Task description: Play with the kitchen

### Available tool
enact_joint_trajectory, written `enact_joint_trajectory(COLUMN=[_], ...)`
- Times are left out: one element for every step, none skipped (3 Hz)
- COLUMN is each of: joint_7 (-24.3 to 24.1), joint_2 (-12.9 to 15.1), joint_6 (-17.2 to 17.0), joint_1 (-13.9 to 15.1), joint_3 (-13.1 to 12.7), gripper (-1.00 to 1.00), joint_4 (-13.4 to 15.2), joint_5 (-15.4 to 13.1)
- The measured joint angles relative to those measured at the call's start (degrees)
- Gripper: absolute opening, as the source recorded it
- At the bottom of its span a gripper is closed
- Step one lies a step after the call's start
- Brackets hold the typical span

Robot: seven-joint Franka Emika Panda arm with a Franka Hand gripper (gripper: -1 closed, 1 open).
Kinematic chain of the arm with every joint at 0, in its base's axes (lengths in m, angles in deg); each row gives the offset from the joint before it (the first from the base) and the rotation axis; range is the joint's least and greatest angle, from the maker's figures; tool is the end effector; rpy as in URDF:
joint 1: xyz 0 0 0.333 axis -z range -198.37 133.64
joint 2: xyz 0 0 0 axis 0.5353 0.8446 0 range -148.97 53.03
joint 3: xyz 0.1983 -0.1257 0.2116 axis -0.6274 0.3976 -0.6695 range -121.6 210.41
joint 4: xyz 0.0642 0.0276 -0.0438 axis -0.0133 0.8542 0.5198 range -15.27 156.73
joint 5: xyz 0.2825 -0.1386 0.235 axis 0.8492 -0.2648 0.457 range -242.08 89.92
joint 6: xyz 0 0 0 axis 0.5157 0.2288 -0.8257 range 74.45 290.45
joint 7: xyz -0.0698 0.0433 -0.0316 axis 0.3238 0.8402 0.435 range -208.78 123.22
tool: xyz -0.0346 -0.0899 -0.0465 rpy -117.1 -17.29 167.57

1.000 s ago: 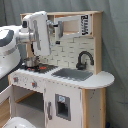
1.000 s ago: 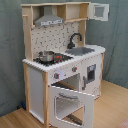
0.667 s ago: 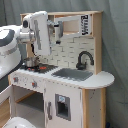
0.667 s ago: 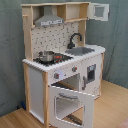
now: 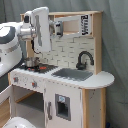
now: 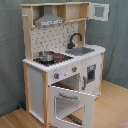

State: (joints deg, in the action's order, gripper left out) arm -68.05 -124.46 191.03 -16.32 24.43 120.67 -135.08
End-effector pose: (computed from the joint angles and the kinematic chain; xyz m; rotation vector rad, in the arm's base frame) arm 0.1660 0.0634 0.7519 1.5870 -0.3670 1.0443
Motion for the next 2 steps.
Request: enact_joint_trajectory(joint_7=[3.43, 6.56], joint_2=[0.37, 1.27], joint_6=[5.18, 10.52], joint_1=[0.00, -0.01], joint_3=[1.36, 2.77], gripper=[-1.00, -1.00], joint_4=[0.00, 0.00], joint_5=[0.03, 0.03])
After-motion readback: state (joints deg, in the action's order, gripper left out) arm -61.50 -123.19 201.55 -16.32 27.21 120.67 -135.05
